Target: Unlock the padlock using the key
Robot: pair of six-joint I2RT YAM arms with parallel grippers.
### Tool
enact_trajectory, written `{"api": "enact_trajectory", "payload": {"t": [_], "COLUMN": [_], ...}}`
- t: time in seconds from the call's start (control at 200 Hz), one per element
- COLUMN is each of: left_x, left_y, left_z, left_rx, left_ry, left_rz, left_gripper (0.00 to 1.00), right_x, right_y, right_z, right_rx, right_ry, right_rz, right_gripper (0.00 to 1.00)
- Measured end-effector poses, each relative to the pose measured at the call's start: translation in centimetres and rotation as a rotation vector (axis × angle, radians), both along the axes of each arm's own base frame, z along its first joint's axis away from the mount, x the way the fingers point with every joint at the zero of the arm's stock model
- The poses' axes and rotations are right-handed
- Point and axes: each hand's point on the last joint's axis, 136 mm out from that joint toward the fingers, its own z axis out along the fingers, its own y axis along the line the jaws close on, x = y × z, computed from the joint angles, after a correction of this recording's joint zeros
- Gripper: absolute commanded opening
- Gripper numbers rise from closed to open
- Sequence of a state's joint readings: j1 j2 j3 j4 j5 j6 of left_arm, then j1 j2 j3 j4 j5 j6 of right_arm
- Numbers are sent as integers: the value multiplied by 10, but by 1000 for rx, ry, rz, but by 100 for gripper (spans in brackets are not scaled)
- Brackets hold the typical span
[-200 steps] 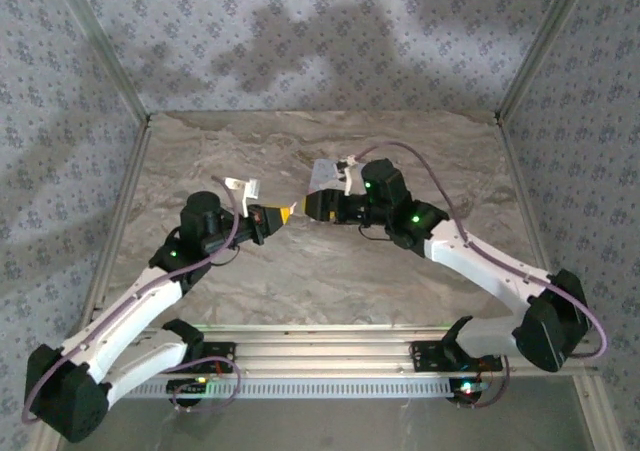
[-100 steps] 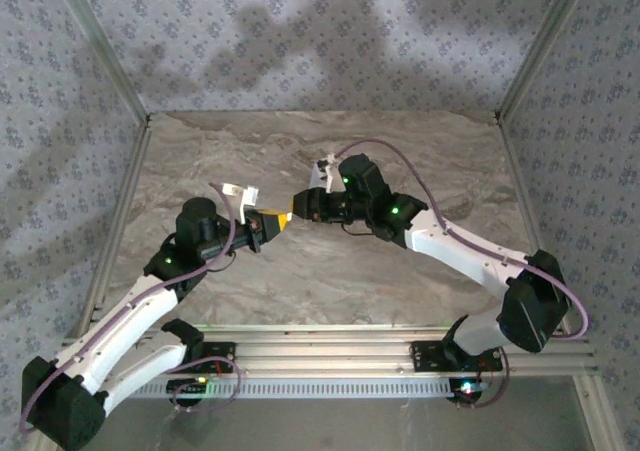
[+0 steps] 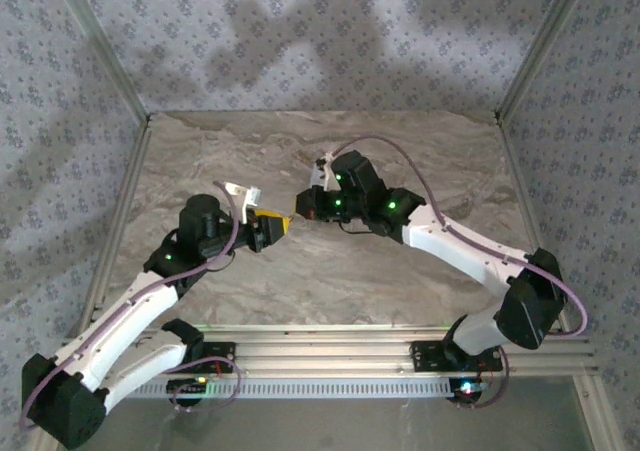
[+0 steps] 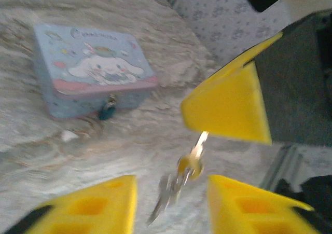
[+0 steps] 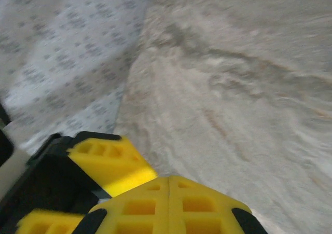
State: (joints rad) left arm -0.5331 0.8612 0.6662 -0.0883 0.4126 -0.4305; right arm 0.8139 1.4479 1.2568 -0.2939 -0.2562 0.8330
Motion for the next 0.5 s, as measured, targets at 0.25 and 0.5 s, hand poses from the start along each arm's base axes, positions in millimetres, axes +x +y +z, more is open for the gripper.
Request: {"api": "enact_trajectory", "payload": {"t": [0.25, 0.5], "left_x": [14, -11], "left_y": [-3, -56], "left_z": [19, 10], "left_rx": [144, 314], "left_ry": [-104, -227], "left_rz": [20, -161], "left_gripper": [66, 58], "right_x": [21, 9], "right_y": [-99, -138], "right_z": [-6, 10], "right_rx": [-300, -364], "right_ry": [-11, -47], "right_rz": [-357, -446], "right_gripper": [0, 0]}}
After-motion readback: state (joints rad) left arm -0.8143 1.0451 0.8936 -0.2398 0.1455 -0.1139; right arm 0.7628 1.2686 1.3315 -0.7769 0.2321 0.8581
